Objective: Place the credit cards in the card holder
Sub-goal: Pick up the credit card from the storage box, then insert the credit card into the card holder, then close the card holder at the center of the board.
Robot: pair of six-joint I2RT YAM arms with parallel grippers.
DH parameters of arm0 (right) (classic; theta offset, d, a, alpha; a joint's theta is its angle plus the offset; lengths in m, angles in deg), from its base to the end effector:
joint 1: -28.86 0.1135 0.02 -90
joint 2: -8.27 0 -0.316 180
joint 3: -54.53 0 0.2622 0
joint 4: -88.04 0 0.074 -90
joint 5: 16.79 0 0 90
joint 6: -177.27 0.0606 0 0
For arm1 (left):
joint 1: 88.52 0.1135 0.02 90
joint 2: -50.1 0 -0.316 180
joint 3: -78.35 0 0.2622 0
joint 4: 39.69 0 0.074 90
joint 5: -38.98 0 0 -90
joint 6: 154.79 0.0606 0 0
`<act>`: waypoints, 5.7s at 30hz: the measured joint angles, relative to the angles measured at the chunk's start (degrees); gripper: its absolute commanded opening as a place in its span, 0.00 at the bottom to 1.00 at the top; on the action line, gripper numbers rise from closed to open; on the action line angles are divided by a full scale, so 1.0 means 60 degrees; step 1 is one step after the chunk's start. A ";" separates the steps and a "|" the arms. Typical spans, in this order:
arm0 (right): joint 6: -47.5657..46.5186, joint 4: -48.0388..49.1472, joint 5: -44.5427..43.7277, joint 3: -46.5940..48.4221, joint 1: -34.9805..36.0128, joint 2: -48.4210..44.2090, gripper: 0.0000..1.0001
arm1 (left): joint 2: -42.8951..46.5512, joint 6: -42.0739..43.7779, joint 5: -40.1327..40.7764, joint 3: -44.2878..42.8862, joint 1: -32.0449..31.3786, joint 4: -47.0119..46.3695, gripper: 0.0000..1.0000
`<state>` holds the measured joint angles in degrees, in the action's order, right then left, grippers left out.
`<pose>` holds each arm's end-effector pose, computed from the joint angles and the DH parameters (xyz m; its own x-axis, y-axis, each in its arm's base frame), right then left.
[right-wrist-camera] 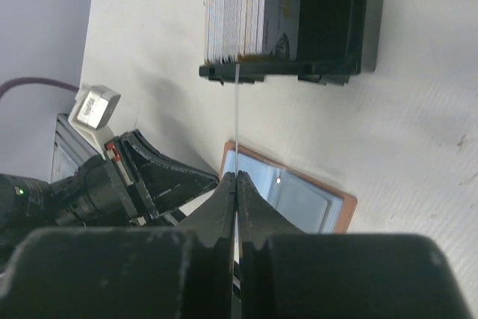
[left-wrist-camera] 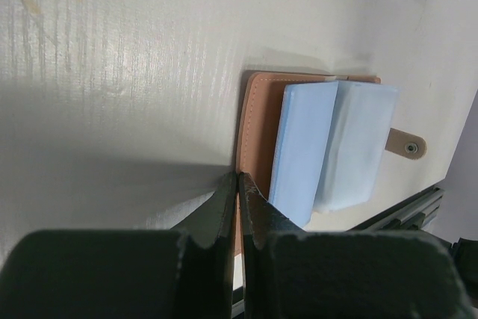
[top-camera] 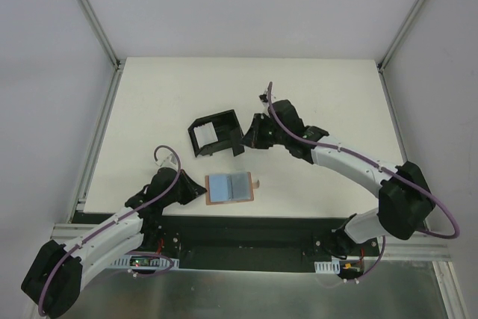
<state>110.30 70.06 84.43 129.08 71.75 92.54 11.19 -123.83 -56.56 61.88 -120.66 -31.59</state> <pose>0.2594 0.2571 0.3216 -0.6240 -0.0559 -0.7794 -0.5973 0.6772 0.4296 0.1088 -0.0753 0.1436 -0.7358 -0.5457 -0.4010 -0.0603 0.6426 -0.7638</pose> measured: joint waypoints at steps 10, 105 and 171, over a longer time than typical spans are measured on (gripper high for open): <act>0.1384 0.1967 0.0025 -0.2626 0.1260 -0.0637 0.01 | -0.0200 -0.0047 -0.0022 -0.0004 0.0000 -0.0131 0.00; 0.2685 0.3279 0.0135 -0.2361 0.2601 0.2619 0.33 | 0.0058 -0.0459 0.0015 0.0033 0.0004 0.0018 0.00; 0.1636 0.0098 -0.3883 -0.4233 0.2659 -0.0958 0.07 | -0.6353 0.0415 -0.2313 -0.3577 -0.2029 -0.2390 0.26</act>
<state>120.11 70.65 61.13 103.68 87.71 86.79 -26.93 -121.34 -70.44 40.41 -132.83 -45.93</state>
